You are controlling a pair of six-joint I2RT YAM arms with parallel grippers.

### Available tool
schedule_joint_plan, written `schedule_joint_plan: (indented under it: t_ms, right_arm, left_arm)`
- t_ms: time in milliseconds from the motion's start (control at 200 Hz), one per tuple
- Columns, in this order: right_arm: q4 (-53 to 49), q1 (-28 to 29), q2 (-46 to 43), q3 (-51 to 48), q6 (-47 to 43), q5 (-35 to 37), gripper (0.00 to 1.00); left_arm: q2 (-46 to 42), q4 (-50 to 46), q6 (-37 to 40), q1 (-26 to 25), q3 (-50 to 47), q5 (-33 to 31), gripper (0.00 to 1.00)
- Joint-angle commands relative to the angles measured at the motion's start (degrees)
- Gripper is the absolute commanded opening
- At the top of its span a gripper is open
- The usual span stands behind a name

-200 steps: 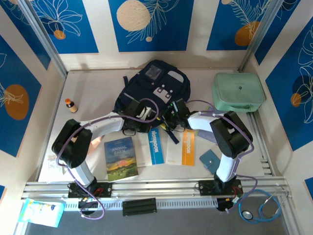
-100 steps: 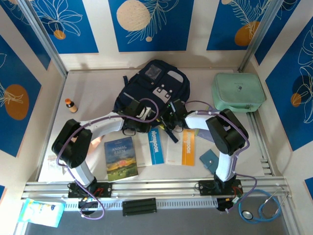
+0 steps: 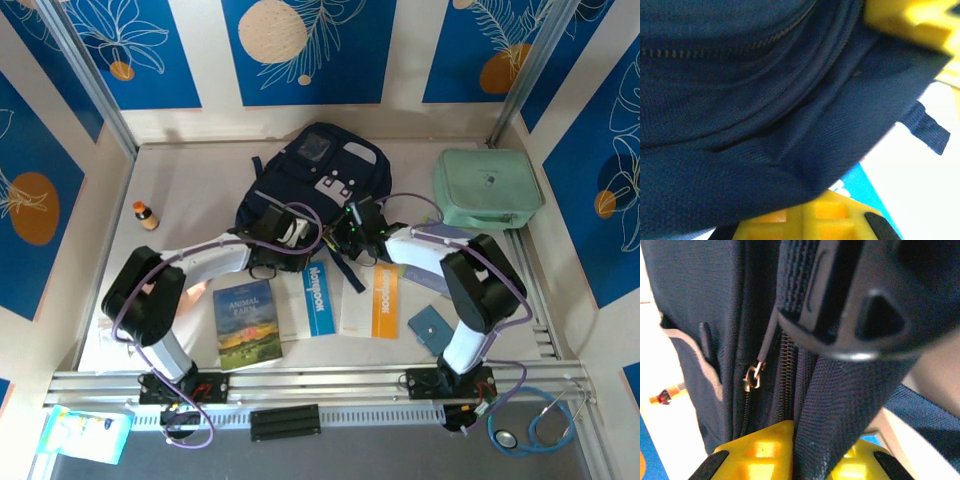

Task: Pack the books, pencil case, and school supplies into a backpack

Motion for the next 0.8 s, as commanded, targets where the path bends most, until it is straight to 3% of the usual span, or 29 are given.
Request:
schedule_joint_plan:
  t_ms: [0,55,300,505,790]
  right_arm:
    - [-3.04,0.53,-4.54,2.45,-1.92,0.01,0.14]
    - [-4.38,0.53,-5.41,3.02,-1.92,-0.55,0.14]
    - [-7.88,0.53,-6.14,6.06,-2.34,-0.94,0.13]
    - [-8.09,0.44,-4.02,8.78,-2.86,-1.03,0.13]
    - [-7.93,0.53,-2.95,10.11,-2.96,-1.52,0.13]
  left_arm:
    - [-2.67,7.85,-0.78,0.38,-3.15,3.81,0.0]
    - [-3.45,11.03,-1.77,0.45,-4.3,4.53,0.01]
    - [-8.53,16.45,-1.9,0.22,-8.08,4.36,0.23]
    - [-14.55,12.47,-0.43,-1.27,-10.19,-1.29,0.27]
    - [-11.31,9.54,-7.04,-2.43,-5.7,-6.29,0.48]
